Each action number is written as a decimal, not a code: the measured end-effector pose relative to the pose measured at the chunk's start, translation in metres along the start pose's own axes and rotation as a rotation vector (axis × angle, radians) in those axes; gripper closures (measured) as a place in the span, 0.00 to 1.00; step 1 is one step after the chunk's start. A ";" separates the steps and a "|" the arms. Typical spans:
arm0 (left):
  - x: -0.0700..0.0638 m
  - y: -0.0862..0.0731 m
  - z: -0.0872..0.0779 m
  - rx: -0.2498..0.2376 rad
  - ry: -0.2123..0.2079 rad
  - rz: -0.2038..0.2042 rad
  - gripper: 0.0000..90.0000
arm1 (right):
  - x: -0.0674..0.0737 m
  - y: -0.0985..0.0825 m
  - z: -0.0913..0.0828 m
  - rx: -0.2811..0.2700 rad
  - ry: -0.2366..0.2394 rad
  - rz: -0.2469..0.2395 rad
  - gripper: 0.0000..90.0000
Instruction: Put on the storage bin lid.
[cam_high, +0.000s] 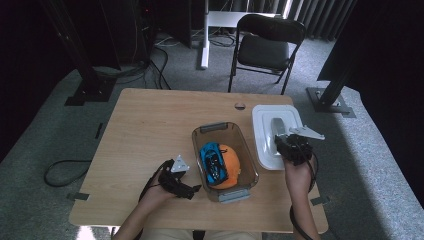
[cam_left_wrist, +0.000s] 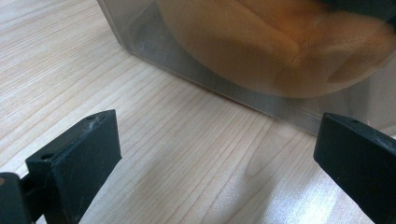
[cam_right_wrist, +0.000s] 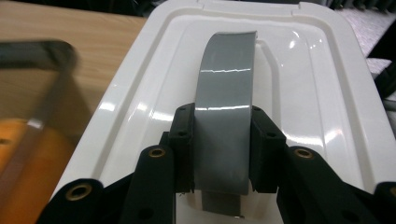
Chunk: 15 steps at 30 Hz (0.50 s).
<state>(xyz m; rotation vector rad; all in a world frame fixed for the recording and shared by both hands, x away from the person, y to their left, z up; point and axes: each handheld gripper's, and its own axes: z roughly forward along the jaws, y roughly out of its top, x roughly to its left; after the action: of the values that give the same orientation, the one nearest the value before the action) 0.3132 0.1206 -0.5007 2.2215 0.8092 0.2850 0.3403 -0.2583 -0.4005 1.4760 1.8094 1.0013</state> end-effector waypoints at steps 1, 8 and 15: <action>0.000 0.000 0.000 -0.002 0.001 0.000 0.01 | 0.003 0.003 -0.004 -0.007 0.004 -0.007 0.75; -0.001 0.000 0.000 -0.002 0.000 0.003 0.01 | 0.032 0.012 -0.027 -0.048 0.061 -0.041 0.75; -0.001 0.001 -0.001 -0.001 -0.001 0.005 0.01 | 0.060 0.005 -0.030 -0.040 0.133 -0.062 0.75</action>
<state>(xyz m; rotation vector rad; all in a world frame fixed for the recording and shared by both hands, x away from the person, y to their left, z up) 0.3122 0.1199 -0.4997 2.2232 0.8034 0.2869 0.3058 -0.2050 -0.3792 1.3494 1.9045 1.1211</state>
